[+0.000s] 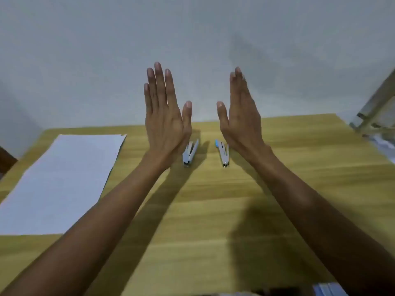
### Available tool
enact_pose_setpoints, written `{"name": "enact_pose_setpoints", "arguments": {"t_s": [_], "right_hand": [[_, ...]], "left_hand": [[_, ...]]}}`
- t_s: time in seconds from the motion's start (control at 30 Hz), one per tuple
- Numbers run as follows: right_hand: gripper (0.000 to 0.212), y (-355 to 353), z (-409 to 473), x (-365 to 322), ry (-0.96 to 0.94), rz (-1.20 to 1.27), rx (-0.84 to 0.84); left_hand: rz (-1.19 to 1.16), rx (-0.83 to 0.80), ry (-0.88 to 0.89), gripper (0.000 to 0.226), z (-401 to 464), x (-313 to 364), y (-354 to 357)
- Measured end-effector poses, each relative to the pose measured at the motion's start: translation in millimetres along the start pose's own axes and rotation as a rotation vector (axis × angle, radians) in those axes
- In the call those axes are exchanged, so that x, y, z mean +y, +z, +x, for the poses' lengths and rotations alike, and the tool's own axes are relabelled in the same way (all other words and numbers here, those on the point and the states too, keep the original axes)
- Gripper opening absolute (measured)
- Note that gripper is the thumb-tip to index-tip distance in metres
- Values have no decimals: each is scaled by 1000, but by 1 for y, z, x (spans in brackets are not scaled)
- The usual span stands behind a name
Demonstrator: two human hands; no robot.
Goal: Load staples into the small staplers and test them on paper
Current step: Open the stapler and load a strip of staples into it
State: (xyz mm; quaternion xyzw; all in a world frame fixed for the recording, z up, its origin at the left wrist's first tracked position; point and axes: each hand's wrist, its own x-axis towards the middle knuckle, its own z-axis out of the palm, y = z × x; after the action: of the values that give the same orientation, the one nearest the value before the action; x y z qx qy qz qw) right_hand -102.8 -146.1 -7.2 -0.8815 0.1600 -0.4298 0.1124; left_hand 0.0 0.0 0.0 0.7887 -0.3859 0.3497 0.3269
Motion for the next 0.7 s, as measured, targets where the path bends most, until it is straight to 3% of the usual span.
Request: {"name": "enact_pose_setpoints", "arguments": {"t_s": [0.17, 0.3, 0.5, 0.7], "right_hand": [[49, 8, -52, 7, 308, -36, -353], [28, 13, -81, 9, 328, -36, -412], [18, 11, -102, 10, 291, -91, -302], [29, 10, -105, 4, 72, -145, -214]], "left_hand": [[-216, -413, -57, 37, -66, 24, 0], [-440, -599, -302, 41, -88, 30, 7], [-889, -626, -837, 40, -94, 37, 14], [-1094, -516, -942, 29, -87, 37, 21]]}}
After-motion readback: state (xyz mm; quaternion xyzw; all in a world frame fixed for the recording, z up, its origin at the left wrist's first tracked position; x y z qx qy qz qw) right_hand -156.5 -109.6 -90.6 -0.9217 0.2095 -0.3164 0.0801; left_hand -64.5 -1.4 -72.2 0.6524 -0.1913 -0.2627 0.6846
